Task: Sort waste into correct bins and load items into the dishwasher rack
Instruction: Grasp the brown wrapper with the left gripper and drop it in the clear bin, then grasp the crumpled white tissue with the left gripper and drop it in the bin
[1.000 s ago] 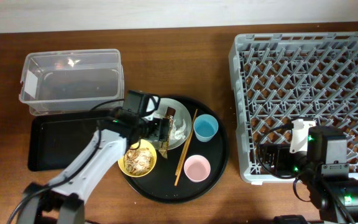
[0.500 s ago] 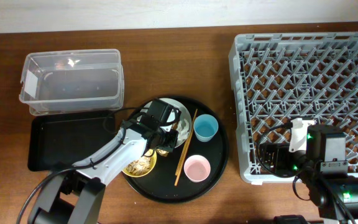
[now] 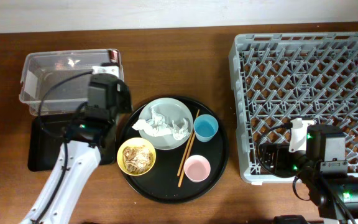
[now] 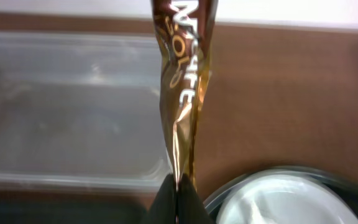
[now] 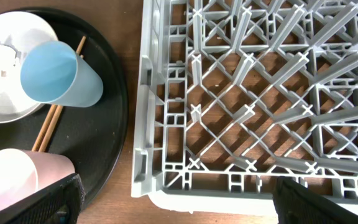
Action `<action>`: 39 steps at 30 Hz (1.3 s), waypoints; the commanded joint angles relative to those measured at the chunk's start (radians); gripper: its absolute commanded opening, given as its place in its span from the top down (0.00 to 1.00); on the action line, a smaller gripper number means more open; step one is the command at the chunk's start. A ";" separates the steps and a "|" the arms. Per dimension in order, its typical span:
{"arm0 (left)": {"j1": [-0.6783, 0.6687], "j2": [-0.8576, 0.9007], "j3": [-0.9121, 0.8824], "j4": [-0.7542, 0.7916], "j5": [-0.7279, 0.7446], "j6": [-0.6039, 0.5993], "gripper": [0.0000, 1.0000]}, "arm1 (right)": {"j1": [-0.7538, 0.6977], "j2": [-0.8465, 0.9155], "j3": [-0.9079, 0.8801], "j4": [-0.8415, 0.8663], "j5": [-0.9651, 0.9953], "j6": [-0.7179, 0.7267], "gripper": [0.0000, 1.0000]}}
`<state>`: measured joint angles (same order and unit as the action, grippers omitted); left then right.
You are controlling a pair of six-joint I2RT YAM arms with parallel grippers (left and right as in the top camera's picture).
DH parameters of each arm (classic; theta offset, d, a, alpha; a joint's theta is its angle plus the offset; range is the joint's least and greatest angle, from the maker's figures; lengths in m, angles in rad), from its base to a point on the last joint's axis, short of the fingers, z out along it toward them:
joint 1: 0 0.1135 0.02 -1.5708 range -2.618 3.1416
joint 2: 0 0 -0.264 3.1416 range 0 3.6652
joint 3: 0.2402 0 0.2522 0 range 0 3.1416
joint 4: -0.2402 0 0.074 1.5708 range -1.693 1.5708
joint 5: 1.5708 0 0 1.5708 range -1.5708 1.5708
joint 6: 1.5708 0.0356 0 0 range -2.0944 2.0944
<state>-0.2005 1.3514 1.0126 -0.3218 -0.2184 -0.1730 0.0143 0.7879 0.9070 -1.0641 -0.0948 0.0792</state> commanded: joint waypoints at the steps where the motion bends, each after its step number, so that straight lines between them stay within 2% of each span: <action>1: 0.113 0.093 0.011 0.110 -0.014 0.009 1.00 | -0.003 -0.001 0.022 0.001 -0.002 0.004 0.02; 4: 0.161 0.214 0.011 0.267 -0.014 0.009 0.98 | -0.003 -0.001 0.022 0.001 -0.002 0.004 0.02; 5: 0.164 0.233 0.011 0.294 -0.014 0.009 0.69 | -0.003 -0.001 0.022 0.001 -0.002 0.004 0.02; 6: 0.164 0.238 0.011 0.308 -0.013 0.009 0.48 | -0.003 -0.001 0.022 0.001 -0.002 0.004 0.02; 8: 0.163 0.230 0.011 0.315 -0.002 0.009 0.36 | -0.003 -0.001 0.022 0.001 -0.002 0.004 0.02; 10: 0.154 0.219 0.011 0.291 0.051 0.009 0.35 | -0.003 -0.001 0.022 0.001 -0.002 0.004 0.02; 13: 0.077 0.202 0.011 0.138 0.272 0.009 0.36 | -0.003 -0.001 0.022 0.001 -0.002 0.004 0.02; 16: -0.026 0.208 0.010 -0.017 0.280 0.009 0.32 | -0.003 -0.001 0.022 0.001 -0.002 0.004 0.02; 18: -0.077 0.235 0.007 -0.067 0.271 0.009 0.32 | -0.003 -0.001 0.022 0.001 -0.002 0.004 0.02; 21: -0.129 0.336 0.006 -0.092 0.270 0.010 0.32 | -0.003 -0.001 0.022 0.001 -0.002 0.004 0.02; 25: -0.157 0.442 0.006 -0.133 0.248 0.009 0.39 | -0.003 -0.001 0.022 0.000 -0.002 0.004 0.02; 26: -0.159 0.461 0.006 -0.141 0.248 0.009 0.46 | -0.003 -0.001 0.022 0.000 -0.002 0.004 0.02; 27: -0.159 0.464 0.006 -0.146 0.248 0.009 0.59 | -0.003 -0.001 0.022 0.000 -0.002 0.004 0.02; 29: -0.159 0.464 0.008 -0.146 0.248 0.009 0.97 | -0.003 -0.001 0.022 -0.001 -0.002 0.004 0.02; 30: -0.159 0.464 0.014 -0.147 0.248 0.009 1.00 | -0.003 -0.001 0.022 -0.002 -0.002 0.004 0.02; 34: -0.147 0.398 0.125 -0.197 0.229 0.009 0.99 | -0.003 -0.001 0.022 -0.003 -0.002 0.004 0.02; 37: -0.088 0.291 0.212 -0.215 0.109 0.009 0.99 | -0.003 -0.001 0.022 -0.003 -0.002 0.004 0.02; 39: -0.007 0.239 0.223 -0.139 0.010 0.009 0.99 | -0.003 -0.001 0.022 -0.003 -0.002 0.004 0.02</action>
<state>-0.2928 1.6699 1.2030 -0.5240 -0.0654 -0.1692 0.0143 0.7902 0.9073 -1.0695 -0.0948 0.0792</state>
